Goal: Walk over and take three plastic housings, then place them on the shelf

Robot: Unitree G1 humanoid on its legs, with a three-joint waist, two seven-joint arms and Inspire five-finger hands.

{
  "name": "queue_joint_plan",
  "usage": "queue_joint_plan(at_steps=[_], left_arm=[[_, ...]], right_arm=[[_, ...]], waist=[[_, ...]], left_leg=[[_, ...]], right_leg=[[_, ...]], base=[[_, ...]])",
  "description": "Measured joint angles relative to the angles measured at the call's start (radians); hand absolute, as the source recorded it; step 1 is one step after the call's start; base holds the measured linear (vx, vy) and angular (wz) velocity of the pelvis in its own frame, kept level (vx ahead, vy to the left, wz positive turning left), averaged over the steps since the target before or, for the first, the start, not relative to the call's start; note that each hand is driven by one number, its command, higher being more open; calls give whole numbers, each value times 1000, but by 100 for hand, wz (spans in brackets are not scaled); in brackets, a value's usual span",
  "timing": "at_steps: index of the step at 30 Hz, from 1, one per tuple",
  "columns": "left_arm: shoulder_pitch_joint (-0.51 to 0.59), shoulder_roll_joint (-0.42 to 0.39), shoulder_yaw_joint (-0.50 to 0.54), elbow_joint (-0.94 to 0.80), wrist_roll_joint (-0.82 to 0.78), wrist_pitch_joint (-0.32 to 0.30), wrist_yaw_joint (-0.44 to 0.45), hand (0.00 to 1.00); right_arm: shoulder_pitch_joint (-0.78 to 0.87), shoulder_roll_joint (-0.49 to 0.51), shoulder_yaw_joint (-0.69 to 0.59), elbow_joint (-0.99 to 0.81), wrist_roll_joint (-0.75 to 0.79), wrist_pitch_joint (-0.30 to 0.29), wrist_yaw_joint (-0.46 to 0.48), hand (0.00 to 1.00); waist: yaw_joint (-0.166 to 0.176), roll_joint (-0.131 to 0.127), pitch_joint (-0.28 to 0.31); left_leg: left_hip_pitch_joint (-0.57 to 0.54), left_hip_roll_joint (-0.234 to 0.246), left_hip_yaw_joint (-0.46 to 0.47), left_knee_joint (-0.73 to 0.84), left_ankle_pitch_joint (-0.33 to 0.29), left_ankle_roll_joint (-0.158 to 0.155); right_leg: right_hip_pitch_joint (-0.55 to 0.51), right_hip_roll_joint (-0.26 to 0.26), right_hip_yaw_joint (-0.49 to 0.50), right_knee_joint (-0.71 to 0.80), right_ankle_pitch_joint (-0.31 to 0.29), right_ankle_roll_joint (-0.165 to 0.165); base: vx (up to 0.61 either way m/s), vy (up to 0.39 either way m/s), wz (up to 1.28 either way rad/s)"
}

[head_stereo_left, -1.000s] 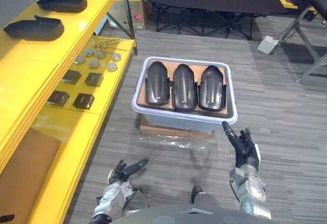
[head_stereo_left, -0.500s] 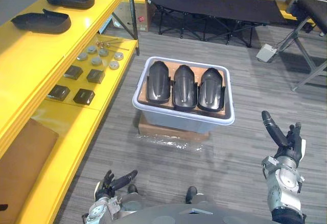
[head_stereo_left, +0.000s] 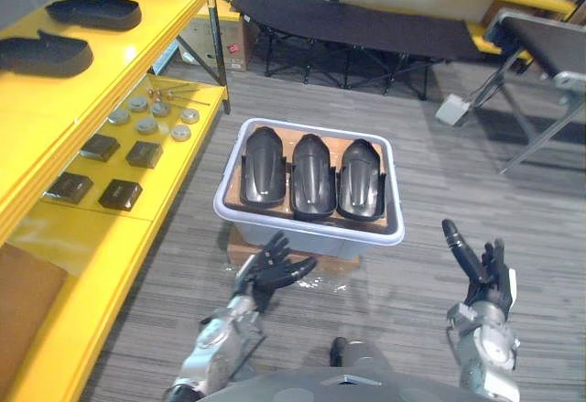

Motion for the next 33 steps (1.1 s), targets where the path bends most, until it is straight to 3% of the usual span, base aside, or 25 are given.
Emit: queue_joint_plan(at_steps=[1,2,3,4,5,6,7,8,12,15,16,19,22,25,29,33], left_arm=[[3,-7,-4,1,1,4,9,100],[4,-13,-11,2,2,17,14,100],[8,-15,-14,2,3,23,15,100],[14,-20,-19,3,5,24,16,100],[18,-21,-22,2,9,24,18,100],[19,-24,-22,2,17,24,18,100],[16,-24,-21,6,40,24,22,100],[13,-17,-21,13,59,24,27,100],[-2,50,-6,67,213,44,74,100],[-10,55,34,141,286,45,138,100],[-23,55,65,177,301,43,175,100],[-75,57,179,233,312,-2,271,100],[-83,71,316,312,307,-48,367,100],[-64,96,396,383,304,-55,422,100],[-27,102,402,420,265,-60,395,100],[-44,64,379,435,236,-69,316,100]], right_arm=[[-9,-4,18,-2,0,15,4,100],[-22,-4,36,-6,1,28,9,100],[-28,-5,38,-7,2,28,10,100],[-44,-7,39,-8,2,28,7,100],[-49,-9,39,-8,3,28,4,100],[-56,-21,38,-8,3,29,2,100],[-62,-38,38,4,2,34,0,100],[-67,-36,39,17,2,43,-1,100],[-116,-42,10,116,4,55,-15,100],[-182,-65,-8,197,2,55,-40,100],[-220,-98,-10,238,2,55,-50,100],[-338,-194,-30,336,2,56,-98,100],[-456,-290,-41,423,2,56,-145,100],[-547,-378,-44,493,2,55,-181,100],[-660,-462,-31,568,2,62,-182,100],[-766,-537,26,652,-1,130,-144,100]], waist=[[0,-2,1],[5,-23,18],[6,-22,18],[6,-23,19],[6,-21,18],[3,-7,18],[8,10,26],[10,6,24],[4,-38,43],[5,-37,70],[9,-25,97],[51,-15,169],[71,-6,233],[106,3,253],[117,27,270],[124,26,281]], left_leg=[[-13,9,4,41,32,40],[-59,11,-2,144,46,63],[-72,-5,-11,155,18,47],[-85,-64,-33,107,-16,38],[-88,-115,-39,22,-7,43],[-96,-148,-39,-75,32,51],[-102,-165,-49,-145,125,45],[-93,-174,-52,-154,138,38],[-132,-244,-55,-229,176,66],[-170,-263,-65,-227,184,76],[-208,-262,-83,-197,178,82],[-316,-258,-125,-102,141,101],[-385,-261,-145,-45,120,112],[-446,-263,-154,-24,120,113],[-483,-264,-167,3,124,118],[-531,-266,-178,13,150,126]], right_leg=[[15,4,-2,-5,-6,-10],[61,-2,-1,-41,-11,-24],[74,-6,1,-52,-8,-27],[86,-27,1,-60,-8,-28],[90,-39,0,-68,-8,-28],[90,-38,-5,-74,-7,-25],[90,-28,-10,-78,-8,-19],[92,-37,-11,-87,-4,-6],[42,-95,-38,-101,19,33],[20,-110,-54,-106,39,60],[12,-108,-63,-107,56,64],[-27,-104,-86,-105,67,69],[-47,-102,-108,-103,76,75],[-90,-102,-115,-98,75,75],[-120,-106,-127,-59,59,61],[-173,-113,-134,-10,41,55]], base=[[250,-247,-2],[250,-247,-1],[263,-158,-5],[146,-32,-11],[199,-13,-9],[140,63,-10],[130,77,-11],[119,75,1],[41,87,18],[-50,99,21],[-130,114,48],[-165,116,33],[-194,106,29],[-107,53,19],[-71,31,12],[-52,21,7]])
